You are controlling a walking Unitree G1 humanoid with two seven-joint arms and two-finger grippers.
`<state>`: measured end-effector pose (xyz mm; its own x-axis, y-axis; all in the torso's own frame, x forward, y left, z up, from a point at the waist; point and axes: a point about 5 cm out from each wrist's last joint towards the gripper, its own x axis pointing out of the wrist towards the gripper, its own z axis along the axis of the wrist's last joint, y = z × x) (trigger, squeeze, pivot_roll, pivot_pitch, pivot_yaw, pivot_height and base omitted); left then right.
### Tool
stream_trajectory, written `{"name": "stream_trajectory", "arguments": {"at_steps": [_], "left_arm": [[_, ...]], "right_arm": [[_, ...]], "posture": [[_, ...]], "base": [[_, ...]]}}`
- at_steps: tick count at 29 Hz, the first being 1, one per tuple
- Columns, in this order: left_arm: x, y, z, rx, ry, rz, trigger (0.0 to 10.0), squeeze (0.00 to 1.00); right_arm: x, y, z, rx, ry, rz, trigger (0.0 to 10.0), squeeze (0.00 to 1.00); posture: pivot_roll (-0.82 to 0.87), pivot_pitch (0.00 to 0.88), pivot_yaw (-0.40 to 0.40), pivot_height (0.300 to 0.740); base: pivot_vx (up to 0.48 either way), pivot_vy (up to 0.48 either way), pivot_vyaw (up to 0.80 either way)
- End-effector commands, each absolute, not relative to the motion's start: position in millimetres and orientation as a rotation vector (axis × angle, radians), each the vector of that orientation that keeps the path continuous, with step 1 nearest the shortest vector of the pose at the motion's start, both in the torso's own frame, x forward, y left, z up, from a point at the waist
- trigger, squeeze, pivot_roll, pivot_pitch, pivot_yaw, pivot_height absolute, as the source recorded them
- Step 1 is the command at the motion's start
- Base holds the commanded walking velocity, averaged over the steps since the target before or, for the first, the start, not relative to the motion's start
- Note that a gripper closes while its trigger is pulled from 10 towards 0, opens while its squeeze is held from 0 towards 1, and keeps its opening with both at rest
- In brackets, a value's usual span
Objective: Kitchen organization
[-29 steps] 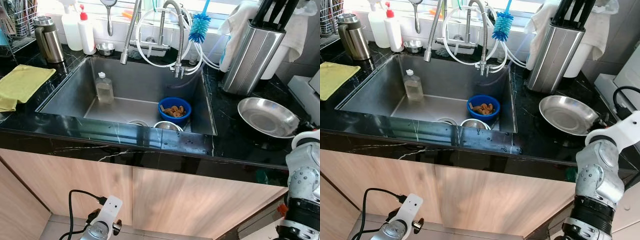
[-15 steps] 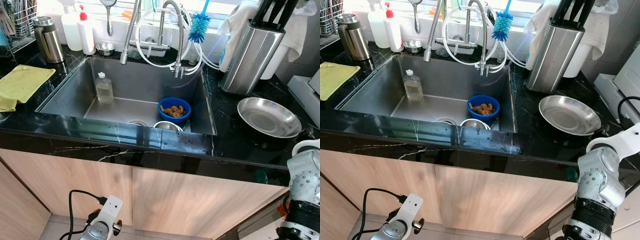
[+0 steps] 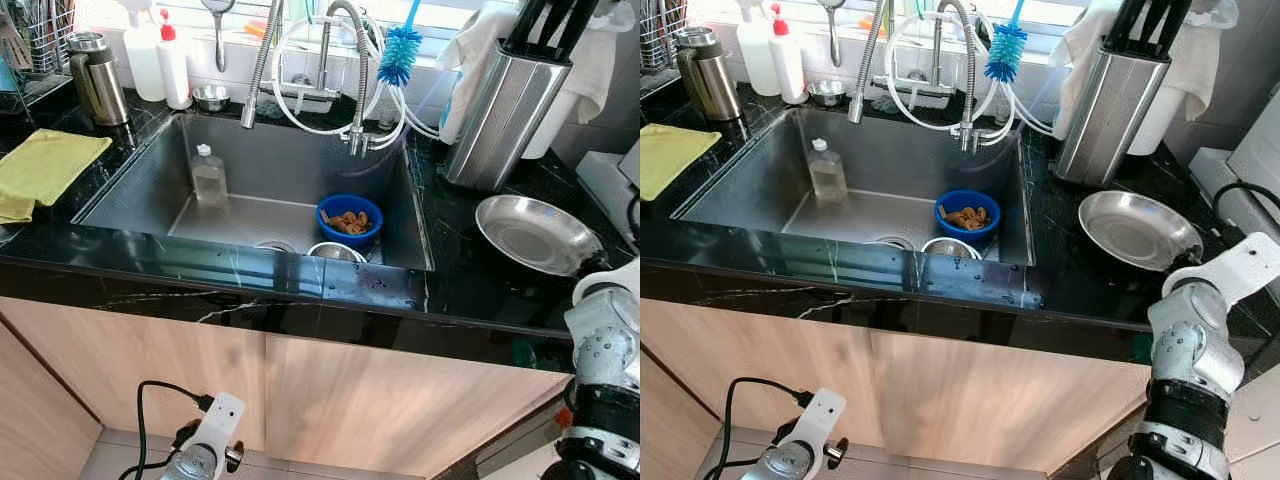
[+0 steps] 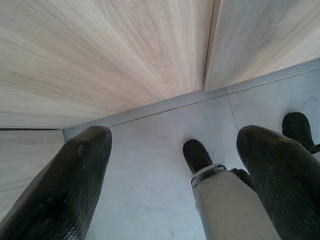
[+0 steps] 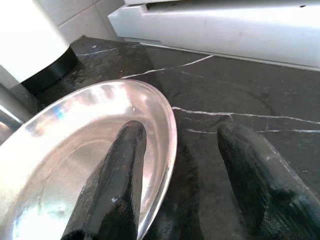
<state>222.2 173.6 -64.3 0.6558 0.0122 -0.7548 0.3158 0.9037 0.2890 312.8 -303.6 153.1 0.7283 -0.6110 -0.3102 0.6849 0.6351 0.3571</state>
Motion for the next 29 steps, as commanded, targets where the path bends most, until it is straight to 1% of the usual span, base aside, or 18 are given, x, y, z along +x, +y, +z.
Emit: {"name": "stream_trajectory", "arguments": {"at_steps": [1, 5, 6, 7, 8, 9, 22, 29], "left_arm": [[219.3, 173.3, -66.2, 0.439, 0.856, -0.194, 10.0, 0.0], [219.3, 173.2, -66.2, 0.439, 0.856, -0.194, 10.0, 0.0], [219.2, 173.2, -66.3, 0.438, 0.857, -0.193, 10.0, 0.0], [219.1, 173.2, -66.3, 0.437, 0.857, -0.193, 10.0, 0.0], [219.2, 173.1, -66.4, 0.436, 0.858, -0.193, 10.0, 0.0], [219.3, 173.0, -66.3, 0.435, 0.857, -0.192, 10.0, 0.0], [219.6, 172.8, -66.2, 0.432, 0.857, -0.19, 10.0, 0.0], [218.8, 172.9, -66.6, 0.433, 0.86, -0.193, 10.0, 0.0]], "right_arm": [[314.1, -307.5, 157.6, 0.461, 0.162, -0.745, 10.0, 0.0], [314.6, -307.3, 157.5, 0.461, 0.163, -0.743, 10.0, 0.0], [316.5, -305.6, 158.1, 0.472, 0.163, -0.733, 10.0, 1.0], [317.8, -304.4, 158.5, 0.48, 0.163, -0.727, 10.0, 1.0], [319.7, -303.4, 159.0, 0.486, 0.166, -0.719, 10.0, 0.84], [322.1, -302.6, 159.2, 0.491, 0.174, -0.711, 10.0, 0.0], [327.3, -301.9, 159.8, 0.522, 0.18, -0.7, 10.0, 0.0], [325.5, -303.3, 158.6, 0.54, 0.174, -0.73, 10.0, 0.0]], "posture": [[0.13, 0.028, -0.123, 0.74], [0.13, 0.028, -0.124, 0.74], [0.13, 0.029, -0.125, 0.74], [0.13, 0.029, -0.125, 0.74], [0.13, 0.031, -0.127, 0.74], [0.13, 0.033, -0.127, 0.74], [0.12, 0.036, -0.128, 0.74], [0.12, 0.031, -0.128, 0.74]], "base": [[0.0, 0.0, 0.0], [0.0, 0.0, 0.0], [0.0, 0.0, 0.0], [0.0, 0.0, 0.0], [0.0, 0.0, 0.0], [0.0, 0.0, 0.0], [0.0, 0.0, 0.0], [0.0, 0.0, 0.0]]}}
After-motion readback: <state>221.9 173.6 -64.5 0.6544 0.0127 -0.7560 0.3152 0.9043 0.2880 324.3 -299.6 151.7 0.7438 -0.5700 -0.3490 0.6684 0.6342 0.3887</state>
